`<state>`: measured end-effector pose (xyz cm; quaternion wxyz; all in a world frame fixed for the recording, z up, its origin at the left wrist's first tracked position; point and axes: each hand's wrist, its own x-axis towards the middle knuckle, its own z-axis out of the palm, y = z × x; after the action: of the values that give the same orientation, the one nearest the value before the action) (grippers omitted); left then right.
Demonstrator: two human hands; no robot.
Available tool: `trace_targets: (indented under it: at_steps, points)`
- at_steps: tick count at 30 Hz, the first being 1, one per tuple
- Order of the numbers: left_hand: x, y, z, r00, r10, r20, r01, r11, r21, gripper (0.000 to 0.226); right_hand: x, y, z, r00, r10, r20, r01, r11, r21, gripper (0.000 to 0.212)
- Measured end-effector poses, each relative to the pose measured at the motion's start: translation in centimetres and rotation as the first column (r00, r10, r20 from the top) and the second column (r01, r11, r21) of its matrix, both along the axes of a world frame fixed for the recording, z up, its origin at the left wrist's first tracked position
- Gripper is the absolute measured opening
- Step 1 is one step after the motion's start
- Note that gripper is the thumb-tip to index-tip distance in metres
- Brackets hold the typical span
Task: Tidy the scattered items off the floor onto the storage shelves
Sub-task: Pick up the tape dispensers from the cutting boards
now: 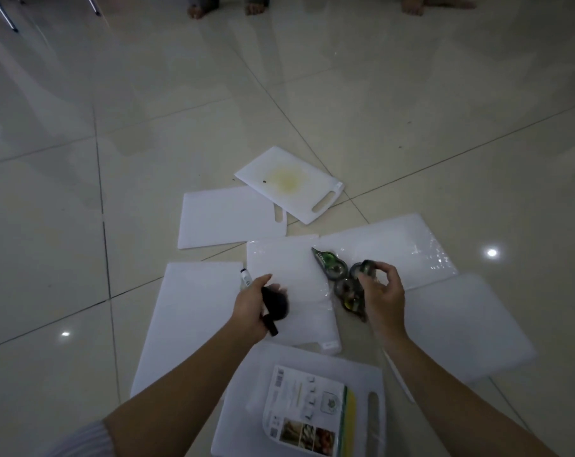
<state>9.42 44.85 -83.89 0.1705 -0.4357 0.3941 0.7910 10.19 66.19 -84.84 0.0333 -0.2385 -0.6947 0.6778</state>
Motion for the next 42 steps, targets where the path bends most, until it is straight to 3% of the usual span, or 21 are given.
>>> trace_targets:
  at_steps: [4,5,7,9,11,13,15,17,19,23,26,29,30,32,34,36,39,42]
  points:
    - [1.0,0.9,-0.1,0.996,-0.085,0.023,0.086,0.996,-0.028,0.026,1.6,1.2,-0.9,1.000,-0.009,0.019,0.008,0.999,0.044,0.021]
    - [1.1,0.9,-0.1,0.993,-0.113,0.019,0.113,0.993,-0.025,0.026,1.6,1.6,-1.4,0.998,-0.032,0.053,0.033,0.999,-0.024,0.016]
    - [1.5,1.1,0.0,0.983,-0.184,0.029,0.185,0.981,-0.058,0.028,1.5,2.2,-1.4,0.984,-0.058,0.168,0.115,0.930,-0.350,0.009]
    - [1.9,1.3,0.1,0.978,-0.206,0.035,0.208,0.975,-0.083,0.019,1.4,2.8,-1.0,0.967,0.018,0.253,0.147,0.774,-0.616,0.024]
    - [2.2,1.5,0.3,0.986,-0.164,0.004,0.164,0.985,-0.049,0.020,1.1,3.3,-0.4,0.957,0.099,0.271,0.114,0.734,-0.669,0.041]
    - [2.3,1.6,0.5,0.989,-0.146,-0.008,0.146,0.989,0.005,0.026,0.7,3.2,-0.5,0.956,0.159,0.246,-0.019,0.872,-0.489,0.044]
    - [2.2,1.5,0.5,0.992,-0.127,-0.011,0.127,0.990,0.067,0.022,0.5,2.5,-1.1,0.955,0.178,0.238,-0.174,0.984,-0.037,0.044]
    - [2.2,1.6,0.3,0.995,-0.099,-0.006,0.099,0.987,0.128,0.017,0.5,1.4,-1.8,0.959,0.187,0.212,-0.258,0.885,0.388,0.052]
    - [2.1,1.8,0.3,0.997,-0.073,-0.007,0.073,0.985,0.157,0.017,0.7,0.4,-2.3,0.946,0.234,0.223,-0.322,0.748,0.581,0.067]
    - [1.9,2.2,0.4,0.996,-0.084,0.014,0.080,0.981,0.176,0.008,0.9,-0.7,-3.1,0.913,0.263,0.313,-0.406,0.494,0.769,0.070]
    - [0.5,2.3,0.3,0.992,-0.128,-0.002,0.127,0.982,0.143,0.018,0.7,-0.9,-2.5,0.931,0.242,0.273,-0.362,0.520,0.774,0.059]
    - [-1.4,2.7,1.8,0.995,-0.092,-0.035,0.095,0.989,0.113,0.016,-0.3,-0.7,0.3,0.972,0.187,0.143,-0.235,0.755,0.612,0.047]
    - [-2.0,3.1,2.9,0.996,-0.072,-0.044,0.077,0.990,0.122,0.018,-1.0,-0.5,1.8,0.982,0.128,0.136,-0.179,0.858,0.481,0.042]
    - [-3.2,4.2,6.3,0.998,-0.037,-0.045,0.043,0.988,0.151,0.025,-2.6,0.2,5.7,0.980,0.015,0.196,-0.025,0.998,0.053,0.033]
    - [-4.2,5.6,10.6,0.999,0.002,-0.037,0.004,0.984,0.180,0.026,-3.7,1.1,10.6,0.967,-0.015,0.255,0.118,0.913,-0.391,0.032]
    - [-5.0,7.0,15.8,0.998,0.021,-0.061,-0.008,0.977,0.214,0.026,-4.2,2.3,16.1,0.963,0.004,0.271,0.170,0.770,-0.615,0.029]
    - [-5.7,9.1,24.6,0.992,-0.029,-0.120,0.059,0.965,0.254,0.026,-3.5,3.9,25.4,0.968,0.038,0.249,0.177,0.603,-0.778,0.034]
    - [-5.5,11.6,33.6,0.970,-0.183,-0.157,0.205,0.969,0.137,0.022,-2.2,5.4,34.9,0.970,0.065,0.233,0.143,0.620,-0.771,0.047]
